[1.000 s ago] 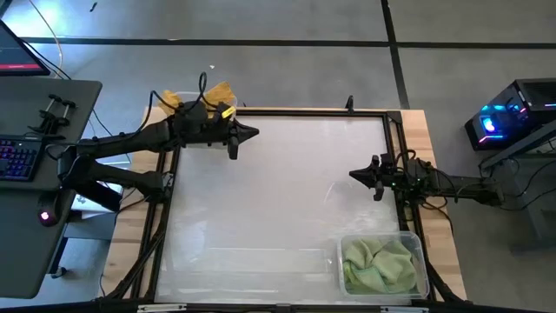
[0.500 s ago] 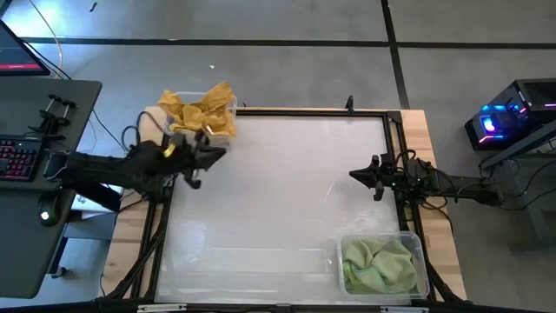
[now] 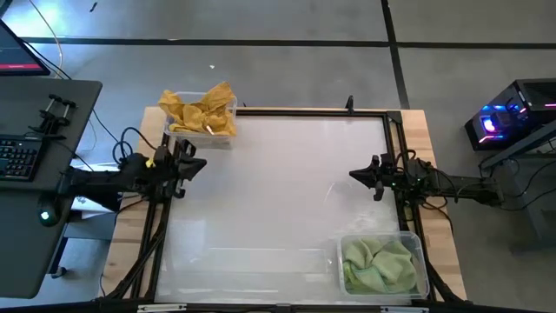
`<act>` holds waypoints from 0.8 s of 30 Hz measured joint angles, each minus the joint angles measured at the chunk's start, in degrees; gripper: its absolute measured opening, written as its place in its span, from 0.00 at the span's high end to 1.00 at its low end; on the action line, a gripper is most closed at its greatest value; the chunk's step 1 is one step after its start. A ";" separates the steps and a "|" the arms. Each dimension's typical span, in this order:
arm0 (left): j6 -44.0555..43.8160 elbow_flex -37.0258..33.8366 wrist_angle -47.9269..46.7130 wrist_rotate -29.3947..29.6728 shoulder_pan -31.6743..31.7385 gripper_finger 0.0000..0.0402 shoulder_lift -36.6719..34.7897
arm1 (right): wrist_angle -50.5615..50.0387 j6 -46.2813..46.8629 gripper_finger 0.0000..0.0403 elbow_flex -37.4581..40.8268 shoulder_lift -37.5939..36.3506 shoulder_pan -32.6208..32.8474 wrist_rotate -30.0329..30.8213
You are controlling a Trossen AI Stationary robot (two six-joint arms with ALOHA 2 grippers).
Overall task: Sort towels by color in basket
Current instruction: Return to Home Position
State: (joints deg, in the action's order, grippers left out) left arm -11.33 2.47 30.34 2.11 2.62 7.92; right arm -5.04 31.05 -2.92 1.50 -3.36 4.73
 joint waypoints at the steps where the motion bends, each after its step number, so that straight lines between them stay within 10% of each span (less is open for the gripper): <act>1: -0.51 -1.20 -0.15 -0.31 0.32 1.00 -1.14 | 0.00 0.00 1.00 0.00 0.00 0.00 0.02; 24: 4.23 -1.76 -30.02 -2.97 0.74 1.00 -7.73 | -0.02 0.00 1.00 0.00 0.02 -0.02 0.00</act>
State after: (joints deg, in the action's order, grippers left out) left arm -7.10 0.71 0.32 -0.87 3.36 0.19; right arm -5.06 31.05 -2.92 1.52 -3.38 4.73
